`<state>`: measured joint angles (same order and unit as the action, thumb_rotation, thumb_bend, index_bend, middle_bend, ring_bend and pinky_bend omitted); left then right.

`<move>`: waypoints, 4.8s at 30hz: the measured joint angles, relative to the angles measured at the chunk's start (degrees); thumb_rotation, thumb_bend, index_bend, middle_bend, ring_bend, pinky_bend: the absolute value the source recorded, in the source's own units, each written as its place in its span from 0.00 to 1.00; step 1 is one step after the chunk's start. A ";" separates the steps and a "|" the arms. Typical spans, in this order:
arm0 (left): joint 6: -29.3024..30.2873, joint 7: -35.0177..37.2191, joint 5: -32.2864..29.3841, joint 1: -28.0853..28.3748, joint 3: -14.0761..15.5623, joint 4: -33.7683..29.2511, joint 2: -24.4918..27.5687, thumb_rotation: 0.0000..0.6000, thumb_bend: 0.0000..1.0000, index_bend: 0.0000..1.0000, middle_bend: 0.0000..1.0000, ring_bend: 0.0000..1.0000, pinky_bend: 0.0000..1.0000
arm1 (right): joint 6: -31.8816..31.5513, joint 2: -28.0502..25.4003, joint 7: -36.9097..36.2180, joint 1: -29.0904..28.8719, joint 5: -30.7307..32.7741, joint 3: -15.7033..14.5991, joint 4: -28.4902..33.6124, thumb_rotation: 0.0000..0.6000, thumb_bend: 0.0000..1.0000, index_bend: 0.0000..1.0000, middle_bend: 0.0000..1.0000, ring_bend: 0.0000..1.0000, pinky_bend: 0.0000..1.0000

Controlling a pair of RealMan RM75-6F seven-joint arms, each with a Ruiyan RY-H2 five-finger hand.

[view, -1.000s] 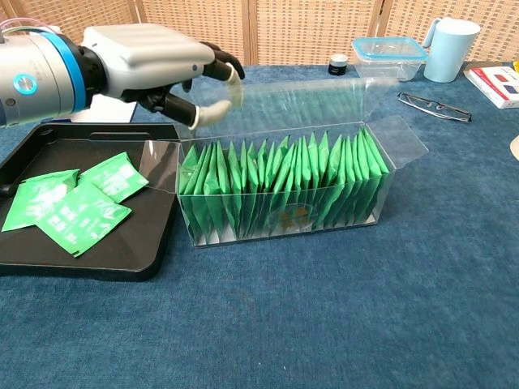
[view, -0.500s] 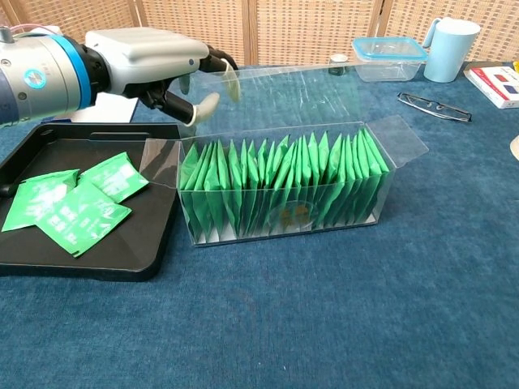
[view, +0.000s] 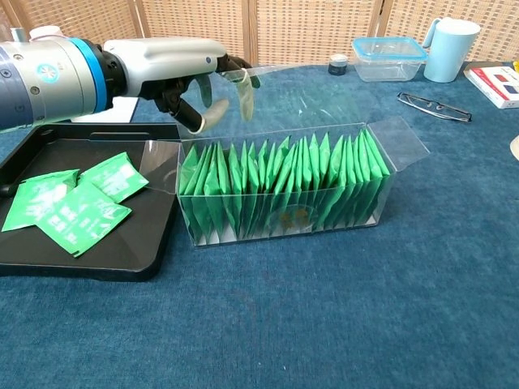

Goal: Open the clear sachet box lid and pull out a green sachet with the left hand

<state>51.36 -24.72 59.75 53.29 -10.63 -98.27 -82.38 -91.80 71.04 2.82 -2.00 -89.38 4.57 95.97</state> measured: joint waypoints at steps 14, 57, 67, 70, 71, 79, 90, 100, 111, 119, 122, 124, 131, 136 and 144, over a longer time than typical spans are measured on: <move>3.13 2.99 4.70 -1.17 -0.01 0.93 -0.27 1.00 0.68 0.40 0.14 0.09 0.30 | 0.16 -0.25 0.23 -0.01 -0.27 -0.09 0.43 0.41 0.58 0.00 0.08 0.11 0.17; 4.69 -5.54 -4.83 0.78 -0.39 9.24 -2.45 0.83 0.61 0.13 0.04 0.00 0.27 | -0.14 -0.76 0.43 0.49 -0.53 -0.23 1.11 0.41 0.58 0.00 0.08 0.11 0.17; 8.93 2.23 6.11 -3.11 -0.77 0.77 7.07 0.41 0.51 0.11 0.04 0.00 0.27 | 0.25 -0.65 0.63 0.22 -0.72 -0.20 1.25 0.41 0.58 0.00 0.08 0.11 0.17; 9.16 5.85 10.22 -4.45 -0.13 -2.66 11.25 0.41 0.46 0.11 0.04 0.00 0.26 | 0.49 -0.65 0.78 0.05 -0.72 -0.14 1.35 0.41 0.58 0.00 0.08 0.11 0.17; 9.08 7.00 11.42 -4.77 0.11 -3.58 12.47 0.42 0.46 0.13 0.04 0.00 0.26 | 0.59 -0.65 0.83 -0.03 -0.72 -0.12 1.40 0.41 0.58 0.00 0.08 0.11 0.17; 6.10 12.07 21.97 -5.61 3.05 -5.77 18.53 0.76 0.46 0.26 0.03 0.00 0.24 | 1.09 -0.42 1.11 -0.41 -0.61 -0.01 1.49 0.41 0.58 0.00 0.08 0.11 0.17; -0.20 11.22 25.66 -2.34 4.55 -3.14 15.76 1.00 0.46 0.30 0.03 0.00 0.23 | 0.92 -0.28 0.72 -0.09 -0.10 -0.09 1.03 0.41 0.58 0.00 0.08 0.11 0.17; -3.58 5.02 25.01 0.52 4.32 -1.61 10.47 1.00 0.45 0.31 0.03 0.00 0.22 | 0.63 -0.11 -0.28 0.22 0.12 -0.15 0.25 0.41 0.58 0.00 0.08 0.11 0.17; -6.98 0.55 22.33 3.19 4.38 -0.28 5.45 1.00 0.45 0.32 0.03 0.00 0.22 | 0.46 0.05 -1.31 0.44 0.38 -0.12 -0.57 0.41 0.58 0.00 0.08 0.11 0.17; -7.80 -1.17 21.49 4.20 4.96 0.93 2.85 1.00 0.45 0.32 0.03 0.00 0.22 | 0.28 -0.01 -1.68 0.68 0.54 -0.13 -0.82 0.41 0.58 0.00 0.08 0.11 0.17; -7.78 -1.48 21.13 4.37 5.08 1.22 2.33 1.00 0.45 0.32 0.03 0.00 0.22 | 0.28 -0.01 -1.70 0.73 0.59 -0.15 -0.85 0.41 0.58 0.00 0.08 0.11 0.17; -7.82 -1.81 20.99 4.48 5.21 1.42 2.00 1.00 0.45 0.32 0.03 0.00 0.22 | 0.20 0.01 -1.77 0.80 0.59 -0.16 -0.87 0.41 0.58 0.00 0.08 0.11 0.17; -8.14 -3.15 20.04 4.86 5.62 1.89 1.11 1.00 0.45 0.32 0.03 0.00 0.22 | 0.16 0.06 -1.96 0.90 0.58 -0.20 -1.01 0.41 0.58 0.00 0.08 0.11 0.17; -8.34 -4.26 18.86 5.12 5.79 2.17 0.77 1.00 0.45 0.32 0.03 0.00 0.22 | 0.17 0.05 -2.14 0.93 0.57 -0.19 -1.08 0.41 0.58 0.00 0.08 0.11 0.17; -8.69 -5.80 16.91 5.88 5.54 2.90 -0.21 1.00 0.45 0.38 0.03 0.00 0.22 | -0.11 -0.06 -2.30 1.13 0.51 -0.20 -1.09 0.41 0.58 0.00 0.08 0.11 0.17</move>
<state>42.67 -30.52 76.66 59.18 -5.09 -95.37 -82.59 -91.91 70.98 0.52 -0.87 -88.87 4.37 94.88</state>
